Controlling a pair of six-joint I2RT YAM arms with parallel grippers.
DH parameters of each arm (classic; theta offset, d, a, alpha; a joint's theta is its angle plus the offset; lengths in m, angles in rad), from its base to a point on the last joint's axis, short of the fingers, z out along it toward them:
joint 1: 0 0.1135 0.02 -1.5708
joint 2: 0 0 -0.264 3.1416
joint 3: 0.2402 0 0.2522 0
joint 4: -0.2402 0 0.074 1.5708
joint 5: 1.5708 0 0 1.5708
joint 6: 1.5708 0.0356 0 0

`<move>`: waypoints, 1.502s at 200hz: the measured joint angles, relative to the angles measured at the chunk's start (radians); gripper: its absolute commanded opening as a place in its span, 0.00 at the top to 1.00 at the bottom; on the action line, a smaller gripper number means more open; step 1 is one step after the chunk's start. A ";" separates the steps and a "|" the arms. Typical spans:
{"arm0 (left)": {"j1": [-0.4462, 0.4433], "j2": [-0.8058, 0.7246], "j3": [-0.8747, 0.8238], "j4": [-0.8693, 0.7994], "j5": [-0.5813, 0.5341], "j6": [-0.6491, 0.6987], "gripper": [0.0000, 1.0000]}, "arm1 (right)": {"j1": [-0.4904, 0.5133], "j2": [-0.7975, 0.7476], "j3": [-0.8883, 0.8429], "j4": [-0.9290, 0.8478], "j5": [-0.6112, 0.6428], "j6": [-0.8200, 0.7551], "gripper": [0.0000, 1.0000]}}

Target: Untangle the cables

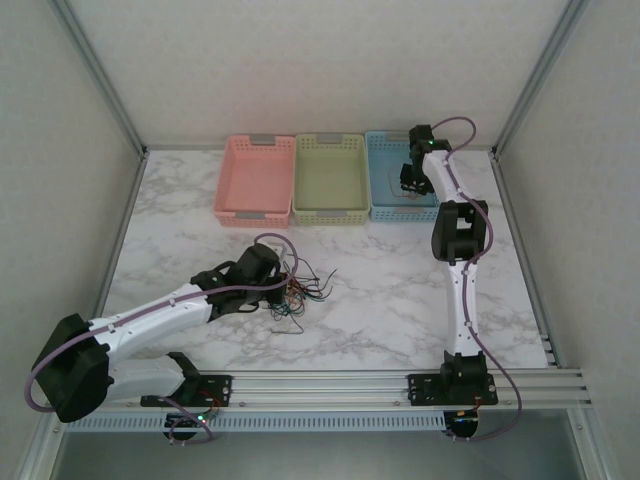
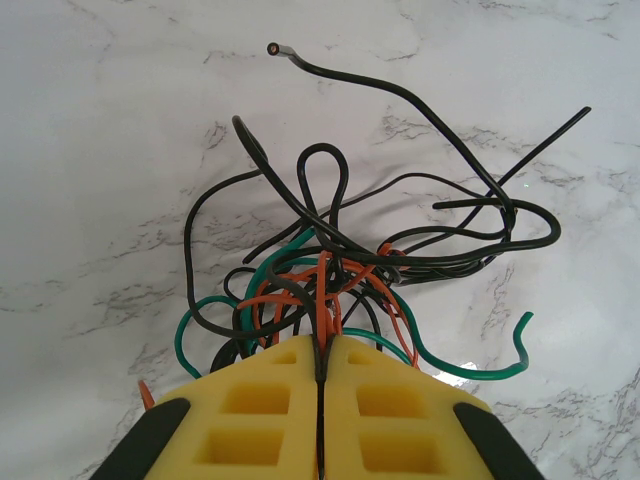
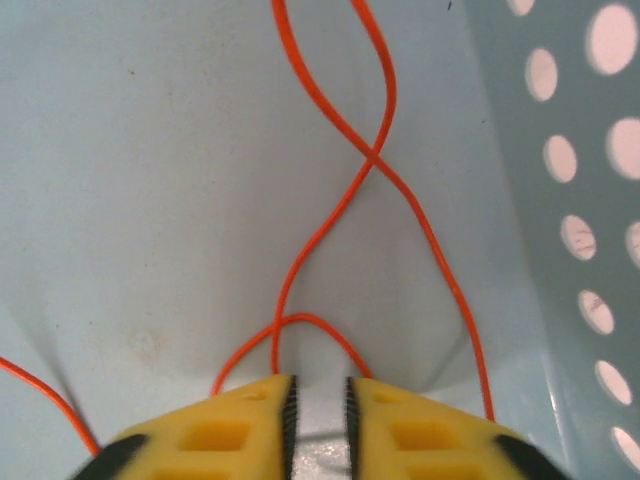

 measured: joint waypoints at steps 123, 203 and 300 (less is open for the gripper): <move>0.000 0.000 0.000 0.002 0.000 0.000 0.93 | 0.028 -0.241 -0.352 0.073 -0.137 0.016 1.00; 0.000 -0.002 0.000 0.001 0.000 0.000 0.93 | 0.033 -0.393 -0.357 0.087 -0.168 0.035 0.60; 0.000 -0.032 -0.003 0.000 0.000 0.000 0.92 | 0.222 -1.103 -1.059 0.432 -0.312 -0.003 0.60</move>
